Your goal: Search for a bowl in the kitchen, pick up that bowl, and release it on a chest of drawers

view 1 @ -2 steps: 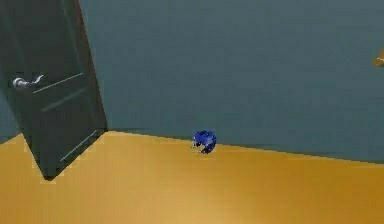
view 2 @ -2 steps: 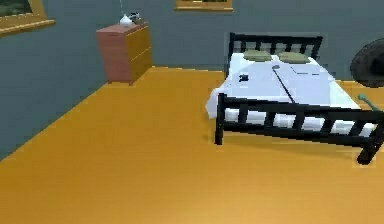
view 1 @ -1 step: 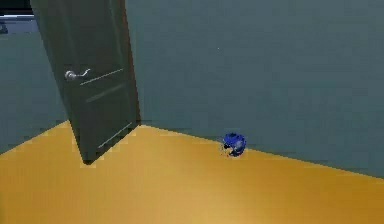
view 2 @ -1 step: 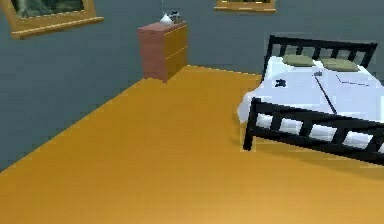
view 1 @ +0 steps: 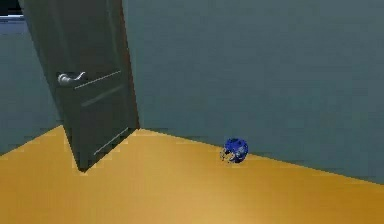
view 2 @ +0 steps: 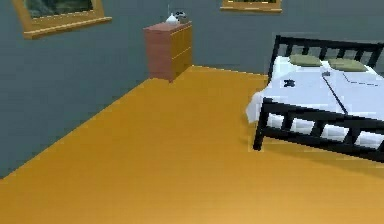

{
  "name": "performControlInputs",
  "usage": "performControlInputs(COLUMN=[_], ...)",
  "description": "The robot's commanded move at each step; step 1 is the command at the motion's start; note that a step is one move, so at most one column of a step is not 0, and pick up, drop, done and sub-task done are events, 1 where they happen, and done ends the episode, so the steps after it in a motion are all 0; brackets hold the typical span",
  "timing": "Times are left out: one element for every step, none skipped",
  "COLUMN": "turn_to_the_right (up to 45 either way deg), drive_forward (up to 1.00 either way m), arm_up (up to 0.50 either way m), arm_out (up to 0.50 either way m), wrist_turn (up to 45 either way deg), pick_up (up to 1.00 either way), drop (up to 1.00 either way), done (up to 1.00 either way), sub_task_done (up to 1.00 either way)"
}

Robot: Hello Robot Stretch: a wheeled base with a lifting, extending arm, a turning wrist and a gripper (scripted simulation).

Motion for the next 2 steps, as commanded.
performControlInputs(turn_to_the_right=[-21.0, 0.0], drive_forward=[0.0, 0.4], arm_up=[0.0, 0.0], arm_out=[0.0, 0.0], wrist_turn=[0.0, 0.0], pick_up=[0.0, 0.0], drop=[0.0, 0.0], done=[0.0, 0.0], sub_task_done=[0.0, 0.0])
